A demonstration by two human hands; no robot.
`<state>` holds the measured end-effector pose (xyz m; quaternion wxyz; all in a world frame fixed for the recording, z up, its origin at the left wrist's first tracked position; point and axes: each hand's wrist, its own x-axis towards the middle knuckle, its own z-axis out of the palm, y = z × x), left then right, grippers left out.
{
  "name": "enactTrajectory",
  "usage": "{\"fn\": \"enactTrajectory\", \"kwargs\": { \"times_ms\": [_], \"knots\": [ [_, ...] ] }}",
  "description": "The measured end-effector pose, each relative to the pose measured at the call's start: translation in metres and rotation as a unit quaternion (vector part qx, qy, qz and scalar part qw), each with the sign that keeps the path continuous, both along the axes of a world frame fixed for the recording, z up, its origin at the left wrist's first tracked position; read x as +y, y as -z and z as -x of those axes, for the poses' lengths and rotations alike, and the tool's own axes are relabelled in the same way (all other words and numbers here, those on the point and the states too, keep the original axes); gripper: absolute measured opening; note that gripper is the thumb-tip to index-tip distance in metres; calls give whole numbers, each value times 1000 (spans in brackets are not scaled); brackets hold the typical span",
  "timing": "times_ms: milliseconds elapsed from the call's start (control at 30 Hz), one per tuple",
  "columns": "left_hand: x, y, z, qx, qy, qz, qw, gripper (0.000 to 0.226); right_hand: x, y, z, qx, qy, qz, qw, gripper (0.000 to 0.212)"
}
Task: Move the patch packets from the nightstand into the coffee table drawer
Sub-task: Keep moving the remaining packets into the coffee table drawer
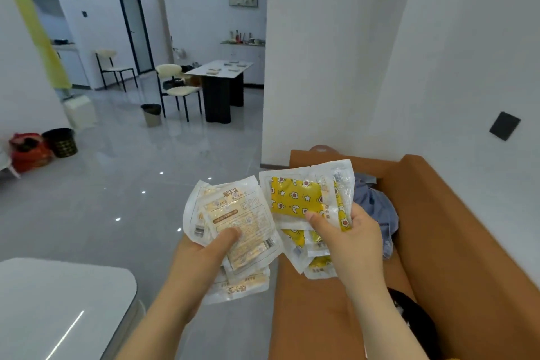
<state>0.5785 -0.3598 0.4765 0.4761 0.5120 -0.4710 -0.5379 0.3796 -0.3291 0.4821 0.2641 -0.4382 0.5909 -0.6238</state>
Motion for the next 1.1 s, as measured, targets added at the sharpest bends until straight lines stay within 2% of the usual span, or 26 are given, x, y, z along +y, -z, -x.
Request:
{"fn": "enactTrajectory", "kwargs": {
  "times_ms": [233, 500, 833, 1100],
  "knots": [
    [-53, 5, -67, 18, -76, -4, 997, 19, -85, 5, -67, 13, -68, 4, 998, 23],
    [-158, 2, -123, 8, -138, 21, 990, 18, -211, 2, -125, -5, -133, 11, 991, 19],
    [-284, 4, -184, 16, -222, -4, 975, 16, -367, -5, -189, 6, -205, -21, 979, 19],
    [-379, 17, -266, 20, -259, -16, 966, 16, -481, 8, -270, 30, -228, -46, 972, 17]
  ]
}}
